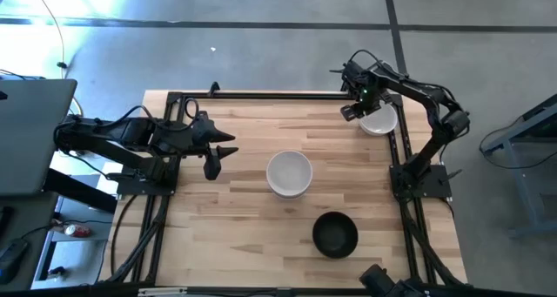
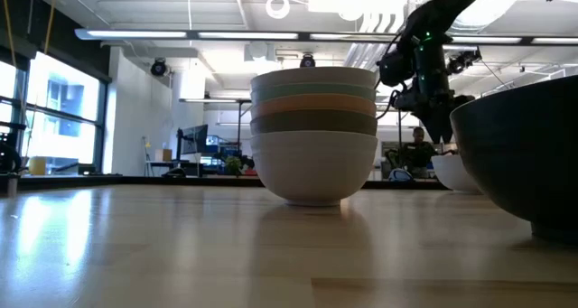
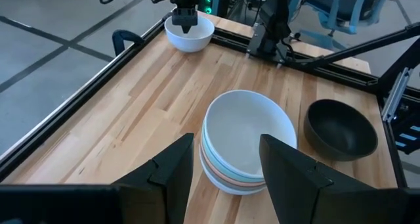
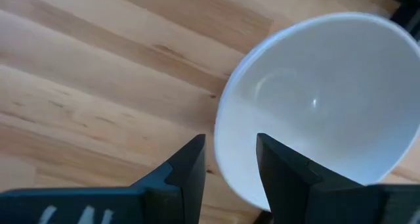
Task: Nest bowls inside each other
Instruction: Stack the white bowl on the white bowl
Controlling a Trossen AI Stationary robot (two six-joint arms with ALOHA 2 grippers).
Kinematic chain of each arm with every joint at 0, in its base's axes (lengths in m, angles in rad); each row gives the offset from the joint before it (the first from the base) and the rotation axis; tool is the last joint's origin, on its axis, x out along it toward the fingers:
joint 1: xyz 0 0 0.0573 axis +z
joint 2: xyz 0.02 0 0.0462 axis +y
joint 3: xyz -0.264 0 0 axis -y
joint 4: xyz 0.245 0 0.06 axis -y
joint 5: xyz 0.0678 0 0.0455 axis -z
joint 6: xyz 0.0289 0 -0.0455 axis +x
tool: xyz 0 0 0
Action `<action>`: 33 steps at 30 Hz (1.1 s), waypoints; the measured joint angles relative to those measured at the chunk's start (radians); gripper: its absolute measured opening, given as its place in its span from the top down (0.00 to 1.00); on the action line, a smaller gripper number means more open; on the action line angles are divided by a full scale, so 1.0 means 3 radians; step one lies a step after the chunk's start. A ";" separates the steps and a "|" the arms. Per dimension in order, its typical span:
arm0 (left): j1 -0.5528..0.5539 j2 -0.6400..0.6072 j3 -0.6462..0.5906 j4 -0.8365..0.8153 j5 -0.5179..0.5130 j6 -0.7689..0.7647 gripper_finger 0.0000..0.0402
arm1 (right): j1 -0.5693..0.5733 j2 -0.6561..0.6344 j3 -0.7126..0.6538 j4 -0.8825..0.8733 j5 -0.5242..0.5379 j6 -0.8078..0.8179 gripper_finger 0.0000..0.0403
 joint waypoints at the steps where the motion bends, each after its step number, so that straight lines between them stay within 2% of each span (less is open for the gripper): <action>1: 0.0000 0.0000 0.0000 0.0001 0.0000 0.0000 0.59 | -0.0010 0.0000 -0.0010 0.0030 -0.0002 -0.0007 0.69; 22: 0.0179 0.0001 0.0000 0.0142 0.0188 0.0084 0.59 | -0.0050 0.0003 -0.0506 0.0478 -0.0131 -0.0045 0.70; 26: 0.0179 0.0003 0.0000 0.0146 0.0189 0.0089 0.59 | -0.0051 0.0003 -0.0571 0.0536 -0.0131 -0.0092 0.77; 33: 0.0179 0.0003 0.0000 0.0146 0.0188 0.0089 0.59 | -0.0062 0.0004 -0.0691 0.0621 -0.0146 -0.0205 0.98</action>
